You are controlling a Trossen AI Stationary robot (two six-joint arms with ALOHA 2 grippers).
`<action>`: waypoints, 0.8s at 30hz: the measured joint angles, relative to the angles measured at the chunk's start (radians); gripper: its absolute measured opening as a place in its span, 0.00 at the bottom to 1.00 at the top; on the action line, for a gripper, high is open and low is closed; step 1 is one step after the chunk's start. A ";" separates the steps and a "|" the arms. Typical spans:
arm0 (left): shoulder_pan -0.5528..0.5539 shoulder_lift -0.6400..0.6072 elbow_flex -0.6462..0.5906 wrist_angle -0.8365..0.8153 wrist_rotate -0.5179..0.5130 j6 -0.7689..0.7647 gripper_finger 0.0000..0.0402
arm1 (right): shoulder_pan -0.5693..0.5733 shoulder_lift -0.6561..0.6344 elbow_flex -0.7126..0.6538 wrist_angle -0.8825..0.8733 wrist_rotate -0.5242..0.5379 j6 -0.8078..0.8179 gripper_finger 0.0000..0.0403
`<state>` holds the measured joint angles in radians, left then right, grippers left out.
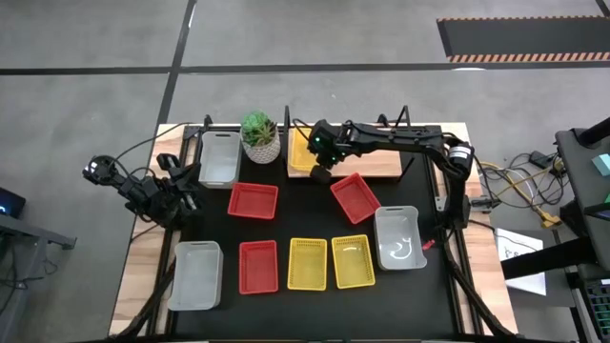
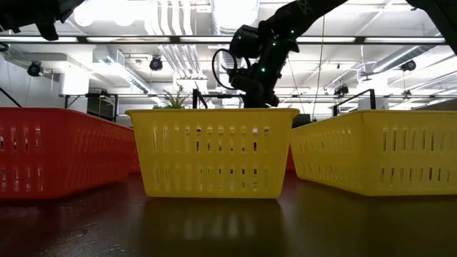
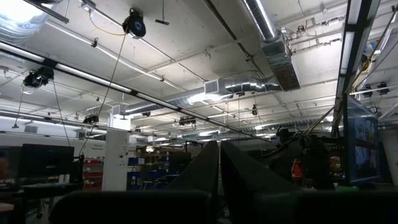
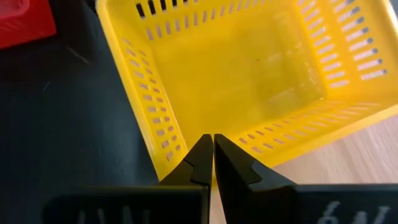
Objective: Stack baskets on shelf by color
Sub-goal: Put the top yellow bin on the shelf
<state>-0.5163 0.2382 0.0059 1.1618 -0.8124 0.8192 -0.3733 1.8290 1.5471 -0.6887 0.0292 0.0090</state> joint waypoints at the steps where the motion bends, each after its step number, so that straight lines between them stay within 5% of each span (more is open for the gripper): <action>1: 0.000 0.000 0.000 0.000 0.000 0.000 0.00 | 0.000 0.000 0.000 -0.002 0.000 0.000 0.02; 24: 0.000 0.000 0.000 0.000 -0.005 0.003 0.00 | 0.033 -0.010 0.102 -0.039 -0.050 -0.073 0.02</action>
<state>-0.5164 0.2382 0.0062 1.1615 -0.8173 0.8219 -0.3402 1.8192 1.6493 -0.7280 -0.0210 -0.0639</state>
